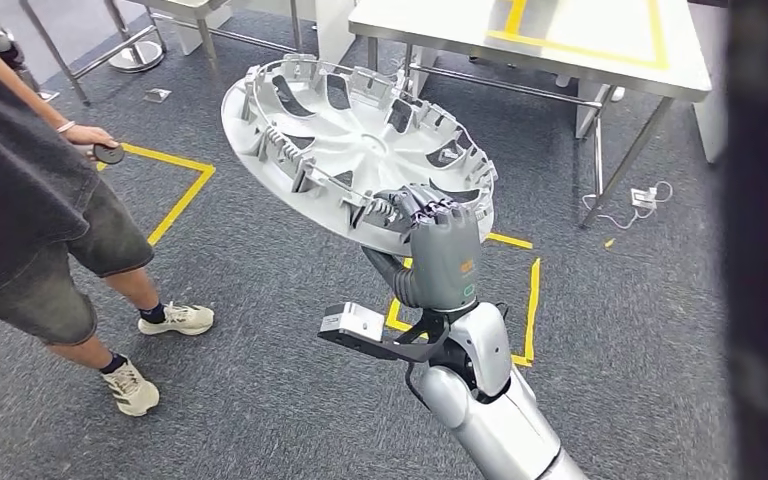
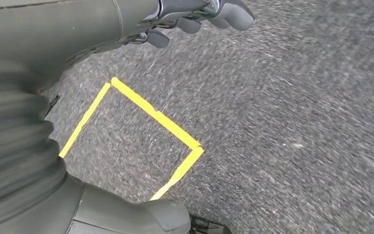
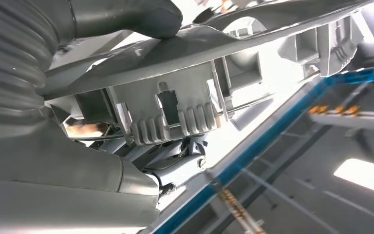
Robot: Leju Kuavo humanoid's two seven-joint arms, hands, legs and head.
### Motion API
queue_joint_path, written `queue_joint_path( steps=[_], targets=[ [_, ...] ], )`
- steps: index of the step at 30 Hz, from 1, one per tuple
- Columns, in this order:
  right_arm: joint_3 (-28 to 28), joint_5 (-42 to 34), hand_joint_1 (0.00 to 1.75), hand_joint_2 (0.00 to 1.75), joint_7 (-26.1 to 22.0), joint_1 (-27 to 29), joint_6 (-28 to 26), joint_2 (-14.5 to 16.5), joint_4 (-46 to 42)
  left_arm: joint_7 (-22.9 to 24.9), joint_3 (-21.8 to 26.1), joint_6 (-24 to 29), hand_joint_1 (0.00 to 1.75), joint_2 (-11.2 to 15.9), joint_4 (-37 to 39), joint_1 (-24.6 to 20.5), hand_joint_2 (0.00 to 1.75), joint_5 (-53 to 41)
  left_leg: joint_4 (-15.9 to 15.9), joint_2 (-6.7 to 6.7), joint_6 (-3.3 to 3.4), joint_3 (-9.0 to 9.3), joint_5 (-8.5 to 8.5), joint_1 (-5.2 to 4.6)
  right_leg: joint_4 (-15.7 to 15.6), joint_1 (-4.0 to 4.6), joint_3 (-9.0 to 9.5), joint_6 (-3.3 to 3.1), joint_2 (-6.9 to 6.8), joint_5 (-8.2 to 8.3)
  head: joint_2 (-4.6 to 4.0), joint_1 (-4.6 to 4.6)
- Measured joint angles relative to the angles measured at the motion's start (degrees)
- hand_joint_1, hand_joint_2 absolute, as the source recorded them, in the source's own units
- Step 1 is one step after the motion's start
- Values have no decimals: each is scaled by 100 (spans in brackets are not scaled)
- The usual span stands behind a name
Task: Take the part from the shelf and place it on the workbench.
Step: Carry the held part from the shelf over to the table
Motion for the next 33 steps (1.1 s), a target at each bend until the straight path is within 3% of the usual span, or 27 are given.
queue_joint_path(
  steps=[3, 5, 8, 10, 12, 14, 15, 16, 17, 19, 21, 23, 25, 28, 29, 30, 31, 33],
  targets=[
    [-17, -180, 175, 175, -118, 0, 2, 3, -2, -6, 0, 0, 0, -9, 0, -22, 175, 2, -4, 135, -26, 42, -34, -29, -1080, 62, 587, -120, -84, 476, 0, -8],
    [-17, -335, 175, 175, -231, -7, 4, 5, -3, -10, 0, -3, 0, -20, 1, -45, 175, 2, -19, 186, -69, 52, -42, -31, -1510, 121, 806, -192, -150, 575, 0, -16],
    [-17, -473, 175, 175, -339, -12, 7, 8, -5, -17, 1, -15, 0, -31, 1, -64, 175, 1, -60, 197, -168, 89, -51, -25, -1604, 131, 839, -251, -124, 574, 0, -11],
    [-18, -498, 175, 175, -361, -18, 4, 15, -8, -30, 2, -16, 0, -32, -1, -65, 175, -5, 144, 39, -226, 8, -184, -20, -1672, 81, 905, -302, -99, 585, 0, -21],
    [-18, -507, 175, 175, -376, -19, -5, 32, -8, -40, 2, -16, 0, -28, 1, -51, 175, -9, 785, -143, -267, -323, -473, -6, -1688, 59, 945, -344, -72, 569, 0, -44],
    [-17, -504, 175, 175, -386, -11, -24, 43, -7, -39, 3, -18, 0, -25, 5, -23, 175, -9, 1400, -187, -296, -683, -628, -2, -1684, 58, 970, -359, -16, 536, 0, -60],
    [-17, -503, 175, 175, -388, -5, -32, 44, -7, -39, 3, -19, 0, -23, 6, -12, 175, -9, 1451, -189, -302, -745, -553, 0, -1679, 55, 990, -354, 20, 515, 0, -62],
    [-18, -503, 175, 175, -388, 3, -37, 46, -7, -39, 4, -21, 0, -21, 7, -5, 175, -10, 1272, -190, -303, -691, -371, 3, -1672, 50, 1021, -340, 53, 490, 0, -65],
    [-18, -503, 175, 175, -388, 13, -38, 50, -7, -39, 4, -25, 0, -17, 7, -4, 175, -10, 916, -194, -302, -542, -131, 8, -1661, 43, 1058, -321, 81, 459, 0, -67],
    [-18, -504, 175, 175, -390, 24, -44, 59, -8, -34, 4, -41, 0, -14, 9, -11, 175, -13, 220, -231, -268, -220, 136, 7, -1623, 49, 1102, -256, 124, 390, 0, -86],
    [-18, -504, 175, 175, -393, 31, -54, 66, -9, -21, 3, -53, 0, -16, 11, -19, 175, -18, -32, -258, -192, -97, 118, -3, -1594, 67, 1099, -189, 152, 365, 0, -94],
    [-19, -506, 175, 175, -393, 45, -59, 68, -10, 3, 7, -53, 0, -15, 11, -17, 175, -24, -57, -251, -107, -66, 98, -1, -1567, 67, 1096, -142, 152, 361, 0, -87],
    [-21, -509, 175, 175, -395, 56, -60, 69, -13, 27, 10, -52, 0, -13, 10, -17, 175, -37, -67, -248, -37, -14, 72, 13, -1316, 60, 979, -90, 90, 252, 0, -76],
    [-21, -509, 175, 175, -409, 68, -60, 70, -17, 54, 11, -50, 0, -15, 11, -18, 175, -69, -69, -243, 14, 41, 14, 15, -312, 46, 386, -26, 19, -129, 0, -54],
    [-21, -509, 175, 175, -410, 77, -60, 70, -18, 62, 13, -50, 0, -13, 11, -13, 175, -74, -68, -241, 17, 67, -14, 13, -41, 43, 189, -23, 16, -185, 0, -52],
    [-22, -511, 175, 175, -409, 87, -59, 70, -18, 70, 15, -49, 0, -11, 11, -9, 175, -76, -67, -241, 16, 105, -47, 12, 55, 43, 70, -29, 15, -141, 0, -51],
    [-24, -515, 175, 175, -409, 96, -57, 69, -18, 80, 17, -49, 0, -9, 11, -6, 175, -78, -67, -241, 12, 155, -85, 11, -55, 43, 54, -45, 14, 13, 0, -49],
    [-28, -526, 175, 175, -416, 106, -52, 69, -18, 101, 21, -48, 0, -10, 11, -5, 175, -81, -70, -242, -7, 272, -176, 10, -766, 58, 264, -108, -4, 537, 0, -46]
  ],
)
